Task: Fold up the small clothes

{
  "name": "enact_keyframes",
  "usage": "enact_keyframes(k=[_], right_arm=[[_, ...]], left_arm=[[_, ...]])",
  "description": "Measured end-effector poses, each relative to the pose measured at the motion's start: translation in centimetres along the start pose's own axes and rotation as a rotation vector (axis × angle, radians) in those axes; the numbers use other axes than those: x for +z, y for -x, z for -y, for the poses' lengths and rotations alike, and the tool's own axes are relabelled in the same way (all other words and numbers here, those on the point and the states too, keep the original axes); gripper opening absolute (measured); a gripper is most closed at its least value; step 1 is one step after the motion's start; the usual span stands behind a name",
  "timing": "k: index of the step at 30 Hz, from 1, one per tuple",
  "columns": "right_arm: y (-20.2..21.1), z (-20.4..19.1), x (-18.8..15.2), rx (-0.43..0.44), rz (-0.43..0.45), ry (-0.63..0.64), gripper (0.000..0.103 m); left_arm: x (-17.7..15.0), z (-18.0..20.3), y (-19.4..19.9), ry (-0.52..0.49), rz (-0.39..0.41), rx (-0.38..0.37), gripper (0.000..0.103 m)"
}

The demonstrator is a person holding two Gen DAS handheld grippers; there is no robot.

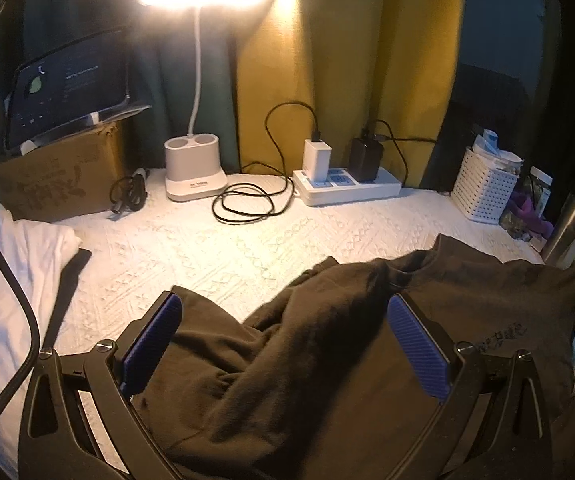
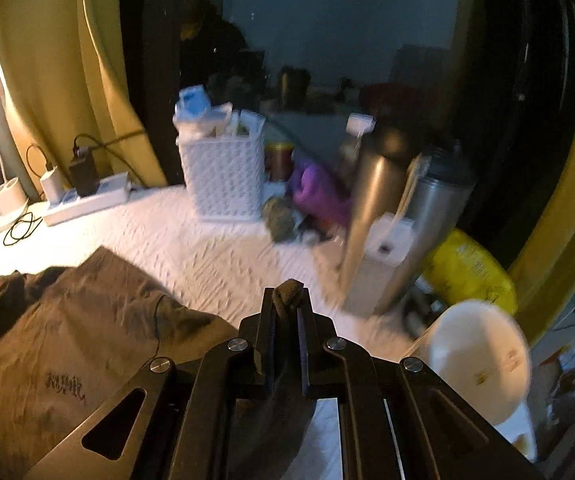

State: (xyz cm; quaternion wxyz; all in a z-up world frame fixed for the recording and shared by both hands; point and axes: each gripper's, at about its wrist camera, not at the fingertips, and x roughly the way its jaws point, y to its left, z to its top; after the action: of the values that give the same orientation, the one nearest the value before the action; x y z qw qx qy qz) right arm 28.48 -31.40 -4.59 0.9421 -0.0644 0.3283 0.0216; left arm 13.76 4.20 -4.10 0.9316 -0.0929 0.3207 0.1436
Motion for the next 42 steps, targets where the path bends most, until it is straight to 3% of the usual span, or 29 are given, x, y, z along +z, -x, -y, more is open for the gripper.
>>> enact_keyframes(k=[6,12,20,26,27,28,30,37,42], right_arm=[[2.2,-2.0,1.5,-0.006,0.031,0.046,0.008],[2.8,-7.7,1.8,0.033,0.026,0.127,0.008],[0.3,-16.5,-1.0,0.12,-0.081,0.202,0.008],[-2.1,-20.0,-4.5,0.23,-0.225,0.192,0.012],[-2.1,-20.2,-5.0,0.244,-0.238,0.189,0.025],[-2.1,-20.2,-5.4,0.26,-0.251,0.181,0.059],[-1.1,-19.9,-5.8,0.275,-0.237,0.166,0.096],[3.3,-14.1,-5.3,0.227,-0.156,0.084,0.096],[3.5,-8.5,-6.0,0.182,-0.156,0.013,0.096]], left_arm=[[0.3,-2.2,0.0,0.025,0.01,0.023,0.102],[0.4,-3.9,0.6,0.037,0.03,0.011,0.102],[-0.2,-5.4,1.3,0.049,0.029,-0.036,0.102],[-0.7,-6.1,1.4,0.06,0.014,-0.057,0.102],[-0.8,-6.0,1.6,0.059,0.015,-0.057,0.102],[-0.9,-6.1,1.7,0.057,0.016,-0.058,0.102],[-1.0,-6.0,2.0,0.056,0.019,-0.055,0.102],[-1.2,-5.3,2.9,0.05,0.029,-0.043,0.102],[-1.5,-4.1,3.3,0.029,0.022,-0.034,0.102]])
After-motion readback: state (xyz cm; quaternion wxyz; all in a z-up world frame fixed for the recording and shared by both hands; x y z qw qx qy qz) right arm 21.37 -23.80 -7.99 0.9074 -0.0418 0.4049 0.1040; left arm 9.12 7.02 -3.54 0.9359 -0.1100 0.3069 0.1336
